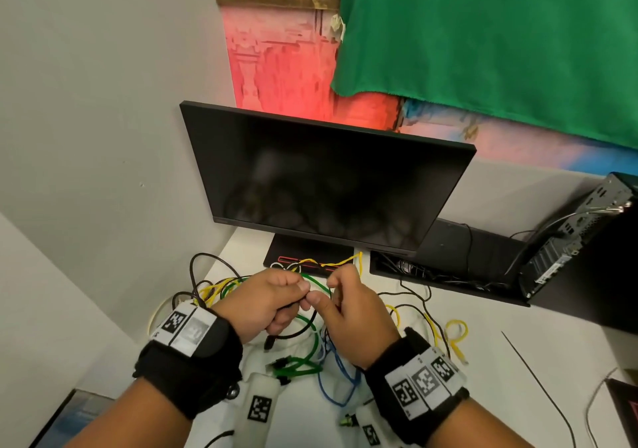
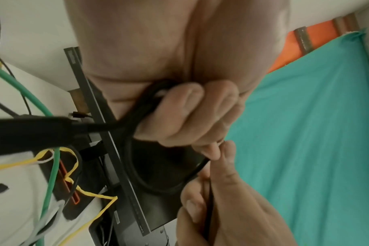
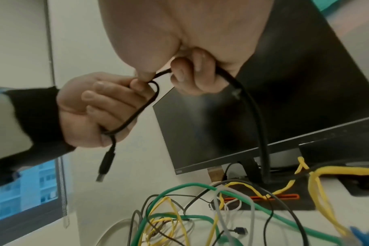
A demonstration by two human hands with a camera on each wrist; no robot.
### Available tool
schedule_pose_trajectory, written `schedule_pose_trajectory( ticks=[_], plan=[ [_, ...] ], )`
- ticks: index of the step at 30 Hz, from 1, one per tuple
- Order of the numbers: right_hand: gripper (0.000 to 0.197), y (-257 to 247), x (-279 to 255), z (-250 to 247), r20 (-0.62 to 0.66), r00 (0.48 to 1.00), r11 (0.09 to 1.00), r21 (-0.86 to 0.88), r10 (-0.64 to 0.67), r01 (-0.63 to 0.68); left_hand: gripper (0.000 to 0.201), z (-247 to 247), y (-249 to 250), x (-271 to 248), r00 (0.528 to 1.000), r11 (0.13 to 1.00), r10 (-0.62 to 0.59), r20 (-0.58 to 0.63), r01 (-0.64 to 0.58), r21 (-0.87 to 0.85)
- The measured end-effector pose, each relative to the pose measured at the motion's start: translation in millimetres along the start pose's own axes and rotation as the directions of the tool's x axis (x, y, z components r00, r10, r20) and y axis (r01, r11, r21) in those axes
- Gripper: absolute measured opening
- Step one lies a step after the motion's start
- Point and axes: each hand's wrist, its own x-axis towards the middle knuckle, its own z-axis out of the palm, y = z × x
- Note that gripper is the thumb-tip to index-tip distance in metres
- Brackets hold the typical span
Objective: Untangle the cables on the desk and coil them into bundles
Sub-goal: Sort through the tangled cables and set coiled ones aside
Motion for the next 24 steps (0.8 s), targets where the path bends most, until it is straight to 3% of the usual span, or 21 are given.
schedule_pose_trajectory(
  ticks=[4, 7, 11, 15, 17, 20, 24],
  plan=[
    [0.035, 9.6, -3.5, -3.9, 0.159, 0.985, 0.996, 0.066, -0.066, 0.056, 0.033, 10.7, -4.1, -3.3, 1.000, 0.999, 0.017, -0.005, -0.016, 0.050],
    [0.037, 19.2, -1.0, -5.6, -0.003, 0.999, 0.997, 0.069, -0.045, 0.045, 0.029, 15.9, -5.7, 1.7, 0.992, 0.993, 0.051, -0.111, -0.039, 0.107],
    [0.042, 33.2, 3.3, -13.8, -0.165, 0.985, 0.999, -0.012, 0.044, -0.047, 0.027, 8.8, -13.5, 0.7, 0.977, 0.952, 0.019, -0.213, 0.048, 0.303],
    [0.038, 46.0, 2.0, -17.1, -0.138, 0.987, 0.997, -0.023, 0.076, -0.080, 0.022, 6.6, -17.7, -7.0, 0.987, 0.985, -0.013, -0.160, 0.040, 0.166],
    [0.038, 45.8, -0.9, -13.2, -0.082, 0.993, 0.996, 0.054, 0.080, -0.075, 0.010, 8.4, -20.5, -4.5, 0.967, 0.984, 0.021, -0.253, 0.025, 0.178],
    [0.038, 43.2, -5.3, -9.0, -0.061, 0.993, 0.980, 0.175, 0.105, -0.093, 0.031, 14.5, -23.0, -1.4, 0.967, 0.949, 0.001, -0.257, 0.080, 0.305],
    [0.040, 43.2, -9.6, -12.7, 0.011, 0.986, 0.936, 0.314, 0.165, -0.160, 0.058, 25.2, -22.0, -2.5, 0.994, 0.980, -0.077, -0.080, 0.090, 0.175]
  ],
)
